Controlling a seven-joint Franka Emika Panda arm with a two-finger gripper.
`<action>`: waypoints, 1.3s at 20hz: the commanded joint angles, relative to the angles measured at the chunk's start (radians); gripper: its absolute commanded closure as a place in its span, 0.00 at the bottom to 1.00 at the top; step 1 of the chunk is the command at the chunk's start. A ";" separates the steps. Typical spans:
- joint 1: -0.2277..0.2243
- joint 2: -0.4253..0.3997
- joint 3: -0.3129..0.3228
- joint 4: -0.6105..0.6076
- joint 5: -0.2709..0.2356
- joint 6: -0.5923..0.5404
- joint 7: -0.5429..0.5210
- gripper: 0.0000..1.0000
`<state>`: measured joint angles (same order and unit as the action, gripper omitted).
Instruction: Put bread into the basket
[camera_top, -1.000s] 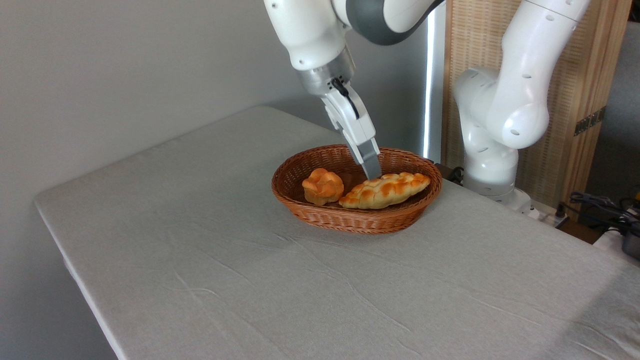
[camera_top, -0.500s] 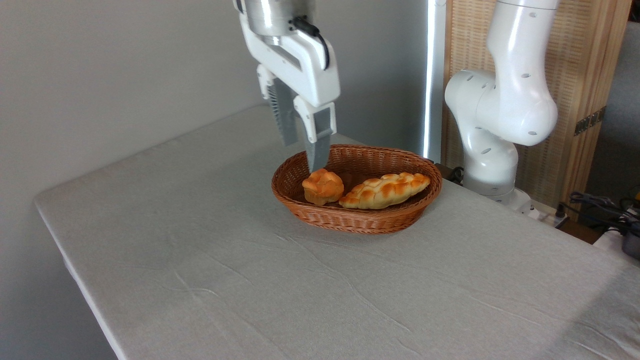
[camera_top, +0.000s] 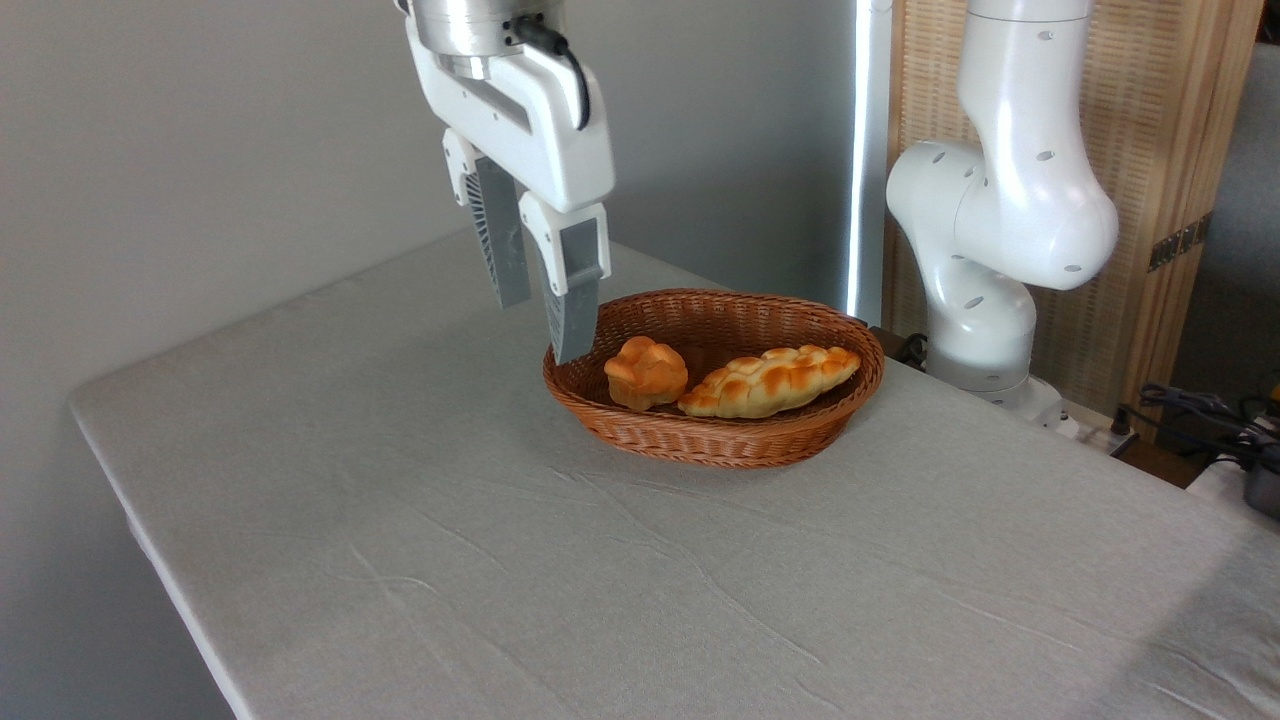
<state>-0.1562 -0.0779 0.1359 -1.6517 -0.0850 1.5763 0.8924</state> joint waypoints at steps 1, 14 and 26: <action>0.041 0.026 -0.074 0.027 -0.006 0.004 -0.062 0.00; 0.041 0.027 -0.101 0.021 0.030 0.030 -0.093 0.00; 0.044 0.030 -0.104 0.015 0.082 0.051 -0.130 0.00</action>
<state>-0.1229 -0.0561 0.0453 -1.6456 -0.0304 1.6178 0.7750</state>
